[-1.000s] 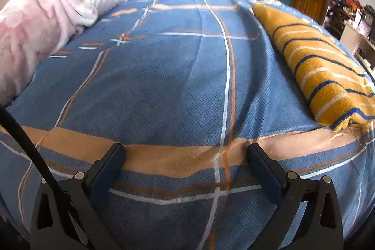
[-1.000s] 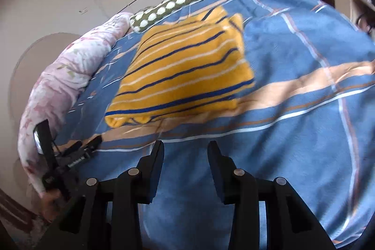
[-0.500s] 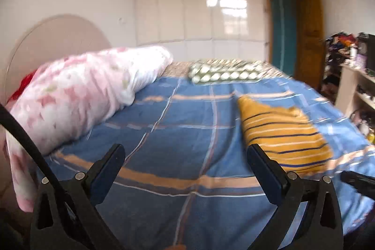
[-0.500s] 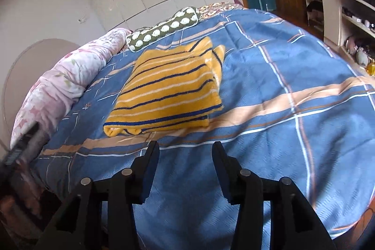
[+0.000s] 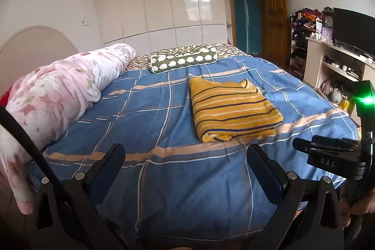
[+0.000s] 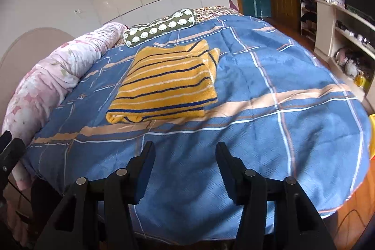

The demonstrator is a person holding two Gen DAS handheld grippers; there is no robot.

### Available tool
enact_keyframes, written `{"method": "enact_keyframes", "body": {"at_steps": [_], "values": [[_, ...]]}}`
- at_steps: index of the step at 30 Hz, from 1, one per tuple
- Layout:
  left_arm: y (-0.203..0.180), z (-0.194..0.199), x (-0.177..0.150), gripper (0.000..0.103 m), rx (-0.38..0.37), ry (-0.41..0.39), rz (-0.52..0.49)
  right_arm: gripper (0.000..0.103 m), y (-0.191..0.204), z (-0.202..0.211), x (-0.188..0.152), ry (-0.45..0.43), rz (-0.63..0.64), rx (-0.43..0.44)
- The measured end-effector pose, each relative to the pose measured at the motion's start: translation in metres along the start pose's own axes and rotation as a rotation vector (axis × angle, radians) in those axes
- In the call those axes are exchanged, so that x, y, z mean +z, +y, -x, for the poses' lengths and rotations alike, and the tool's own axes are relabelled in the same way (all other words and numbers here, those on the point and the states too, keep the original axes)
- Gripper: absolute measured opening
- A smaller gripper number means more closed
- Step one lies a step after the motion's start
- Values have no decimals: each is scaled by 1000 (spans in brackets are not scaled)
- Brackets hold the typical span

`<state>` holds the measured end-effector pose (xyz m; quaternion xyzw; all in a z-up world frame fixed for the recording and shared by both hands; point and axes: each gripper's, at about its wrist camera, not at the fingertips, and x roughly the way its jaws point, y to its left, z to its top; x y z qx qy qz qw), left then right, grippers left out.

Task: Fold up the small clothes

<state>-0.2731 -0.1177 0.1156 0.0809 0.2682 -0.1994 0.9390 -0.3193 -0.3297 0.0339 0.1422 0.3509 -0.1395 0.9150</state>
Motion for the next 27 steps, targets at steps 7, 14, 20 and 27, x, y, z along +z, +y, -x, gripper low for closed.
{"method": "enact_keyframes", "body": {"at_steps": [7, 14, 20, 27], "values": [[-3, -3, 2, 103, -9, 30, 2, 66, -2, 10, -5, -5, 23, -86], [-2, -19, -5, 103, 42, 108, -1, 69, 8, 4, -12, 10, 58, -134], [4, -25, -8, 103, 35, 132, 14, 70, 18, -1, -16, 29, 97, -144], [5, -31, -12, 103, 19, 165, 24, 73, 24, -2, -18, 32, 119, -156]]}}
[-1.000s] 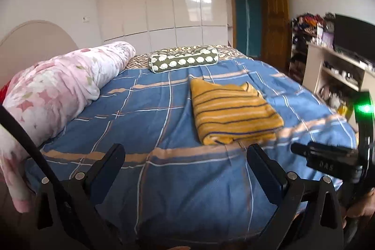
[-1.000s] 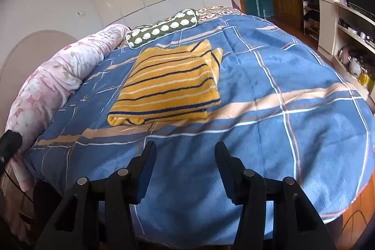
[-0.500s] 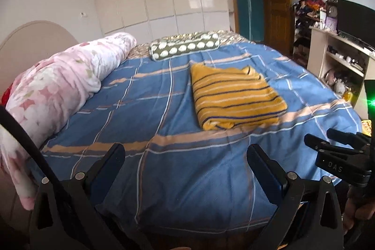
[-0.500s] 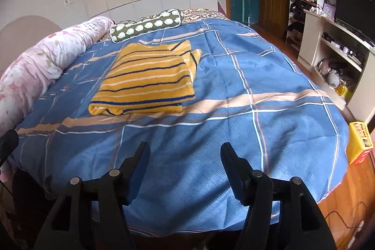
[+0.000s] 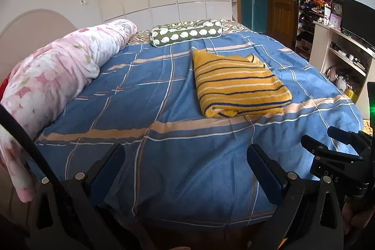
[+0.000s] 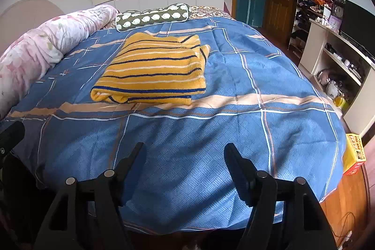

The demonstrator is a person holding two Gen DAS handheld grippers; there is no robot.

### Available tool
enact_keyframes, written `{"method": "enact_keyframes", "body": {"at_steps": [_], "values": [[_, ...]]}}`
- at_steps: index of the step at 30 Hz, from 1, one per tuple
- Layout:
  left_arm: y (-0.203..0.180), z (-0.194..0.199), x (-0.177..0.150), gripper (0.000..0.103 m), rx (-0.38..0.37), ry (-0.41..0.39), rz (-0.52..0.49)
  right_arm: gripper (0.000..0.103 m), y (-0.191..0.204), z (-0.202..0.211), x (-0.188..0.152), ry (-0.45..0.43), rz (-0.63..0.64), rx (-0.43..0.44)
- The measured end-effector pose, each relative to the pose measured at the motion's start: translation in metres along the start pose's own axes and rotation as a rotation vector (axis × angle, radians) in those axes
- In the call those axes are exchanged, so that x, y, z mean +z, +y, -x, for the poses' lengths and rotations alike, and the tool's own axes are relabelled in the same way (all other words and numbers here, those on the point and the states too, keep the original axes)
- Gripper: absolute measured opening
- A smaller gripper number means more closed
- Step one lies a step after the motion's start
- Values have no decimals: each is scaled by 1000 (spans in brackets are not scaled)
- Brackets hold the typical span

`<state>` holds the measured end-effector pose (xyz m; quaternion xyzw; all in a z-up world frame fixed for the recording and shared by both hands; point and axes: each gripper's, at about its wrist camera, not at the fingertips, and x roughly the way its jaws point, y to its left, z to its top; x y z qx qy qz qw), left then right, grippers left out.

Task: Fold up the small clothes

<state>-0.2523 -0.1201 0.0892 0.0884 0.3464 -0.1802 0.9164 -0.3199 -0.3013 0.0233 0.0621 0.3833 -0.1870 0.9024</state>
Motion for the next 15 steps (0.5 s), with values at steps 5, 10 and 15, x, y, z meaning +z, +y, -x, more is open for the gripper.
{"method": "enact_keyframes", "body": {"at_steps": [5, 10, 15], "values": [[0, -4, -2, 103, -6, 15, 6, 73, 2, -4, -2, 14, 11, -6], [1, -6, -3, 103, -11, 25, 10, 74, 4, -3, -3, 18, 13, -10], [1, -9, -4, 103, -22, 42, 14, 74, 4, -6, -3, 28, 13, -18]]}}
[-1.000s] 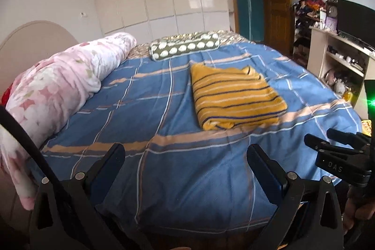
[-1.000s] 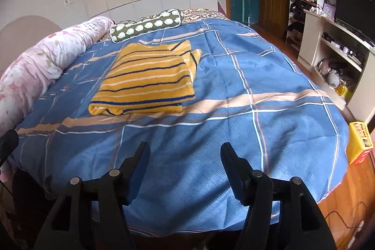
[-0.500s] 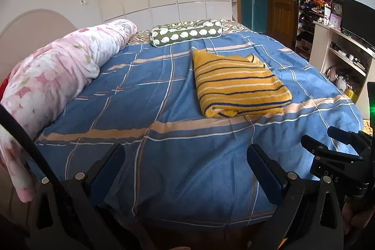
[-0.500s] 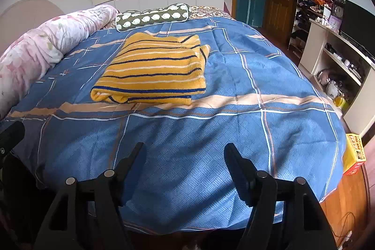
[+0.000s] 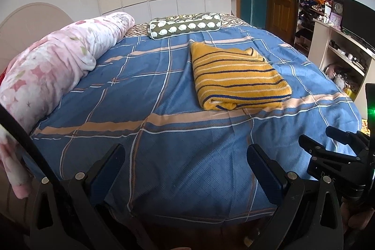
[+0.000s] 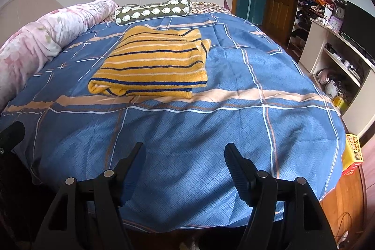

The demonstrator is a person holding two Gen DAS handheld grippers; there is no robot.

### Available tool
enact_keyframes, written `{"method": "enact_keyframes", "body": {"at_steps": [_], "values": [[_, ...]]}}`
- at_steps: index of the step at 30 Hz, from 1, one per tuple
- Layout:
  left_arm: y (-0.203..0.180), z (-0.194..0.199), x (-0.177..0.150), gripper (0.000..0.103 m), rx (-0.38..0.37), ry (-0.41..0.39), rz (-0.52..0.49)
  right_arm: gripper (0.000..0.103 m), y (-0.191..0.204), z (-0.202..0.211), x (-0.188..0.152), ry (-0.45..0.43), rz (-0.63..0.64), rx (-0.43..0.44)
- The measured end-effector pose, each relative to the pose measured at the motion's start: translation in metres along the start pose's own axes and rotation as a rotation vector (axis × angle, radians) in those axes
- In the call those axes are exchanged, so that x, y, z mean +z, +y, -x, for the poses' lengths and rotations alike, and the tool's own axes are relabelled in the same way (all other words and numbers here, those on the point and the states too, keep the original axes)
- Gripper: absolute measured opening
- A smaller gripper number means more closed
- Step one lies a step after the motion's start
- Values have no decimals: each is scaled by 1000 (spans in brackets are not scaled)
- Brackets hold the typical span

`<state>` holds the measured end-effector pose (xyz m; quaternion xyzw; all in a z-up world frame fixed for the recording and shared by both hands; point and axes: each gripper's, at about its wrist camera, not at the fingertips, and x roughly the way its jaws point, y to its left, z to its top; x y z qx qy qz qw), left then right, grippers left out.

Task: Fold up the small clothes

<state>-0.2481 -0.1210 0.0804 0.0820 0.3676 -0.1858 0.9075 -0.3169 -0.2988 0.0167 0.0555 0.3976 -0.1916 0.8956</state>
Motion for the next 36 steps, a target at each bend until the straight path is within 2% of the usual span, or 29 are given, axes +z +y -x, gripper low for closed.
{"method": "enact_keyframes", "body": {"at_steps": [8, 18, 36], "values": [[1, -4, -2, 103, -12, 22, 9, 74, 1, -2, -1, 10, 8, -21], [1, -10, -4, 103, -22, 45, 13, 74, 4, -10, -3, 46, 29, -92], [3, -18, -6, 103, -38, 79, 21, 74, 2, -17, -7, 89, 24, -141]]}}
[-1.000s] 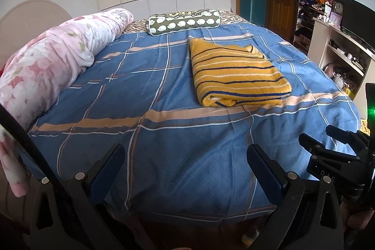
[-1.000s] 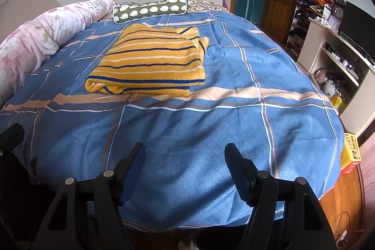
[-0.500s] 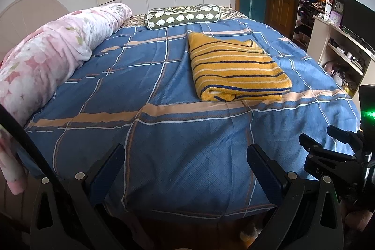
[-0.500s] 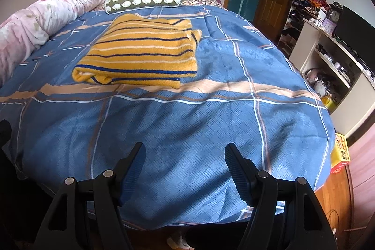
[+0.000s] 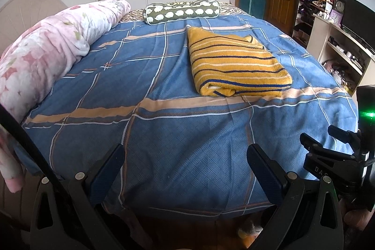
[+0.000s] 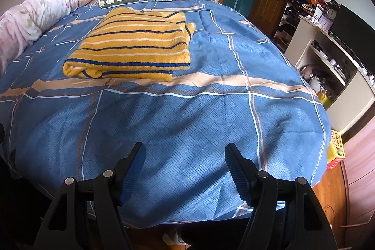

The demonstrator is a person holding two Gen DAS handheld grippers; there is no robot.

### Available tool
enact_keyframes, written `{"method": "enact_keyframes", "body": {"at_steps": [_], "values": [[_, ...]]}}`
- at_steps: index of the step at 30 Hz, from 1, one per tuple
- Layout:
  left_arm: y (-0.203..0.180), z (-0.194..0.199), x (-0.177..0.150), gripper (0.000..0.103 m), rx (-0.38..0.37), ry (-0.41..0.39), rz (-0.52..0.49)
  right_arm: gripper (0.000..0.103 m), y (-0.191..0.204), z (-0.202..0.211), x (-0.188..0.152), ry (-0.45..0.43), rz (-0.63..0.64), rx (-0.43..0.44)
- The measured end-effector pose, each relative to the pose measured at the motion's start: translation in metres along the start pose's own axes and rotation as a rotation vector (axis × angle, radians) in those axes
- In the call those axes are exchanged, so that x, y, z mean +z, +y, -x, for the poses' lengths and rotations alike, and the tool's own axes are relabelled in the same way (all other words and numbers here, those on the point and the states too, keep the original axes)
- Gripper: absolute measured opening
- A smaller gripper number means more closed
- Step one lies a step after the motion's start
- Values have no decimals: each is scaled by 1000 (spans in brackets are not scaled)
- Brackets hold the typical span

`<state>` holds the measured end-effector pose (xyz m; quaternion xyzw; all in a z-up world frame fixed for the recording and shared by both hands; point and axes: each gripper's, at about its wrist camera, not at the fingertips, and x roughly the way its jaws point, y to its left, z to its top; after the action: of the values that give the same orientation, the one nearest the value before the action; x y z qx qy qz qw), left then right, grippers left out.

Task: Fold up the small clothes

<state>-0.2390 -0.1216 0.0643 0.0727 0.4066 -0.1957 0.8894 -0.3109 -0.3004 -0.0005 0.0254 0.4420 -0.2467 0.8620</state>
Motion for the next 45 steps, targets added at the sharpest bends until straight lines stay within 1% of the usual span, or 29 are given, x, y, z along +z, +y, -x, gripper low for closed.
{"method": "enact_keyframes", "body": {"at_steps": [10, 17, 33, 41, 45], "values": [[2, -3, 0, 103, -6, 17, 8, 75, 2, -4, 0, 17, 10, -21], [2, -5, 0, 103, -4, 27, 9, 75, 7, -2, -1, 3, 36, -55], [2, -8, -2, 103, -2, 36, 10, 78, 8, -3, -1, 2, 42, -52], [1, -9, -3, 103, -1, 39, 12, 79, 4, 3, 2, -38, 16, -42], [3, -10, -3, 103, 0, 45, 19, 79, 5, 3, 2, -34, 18, -41]]}}
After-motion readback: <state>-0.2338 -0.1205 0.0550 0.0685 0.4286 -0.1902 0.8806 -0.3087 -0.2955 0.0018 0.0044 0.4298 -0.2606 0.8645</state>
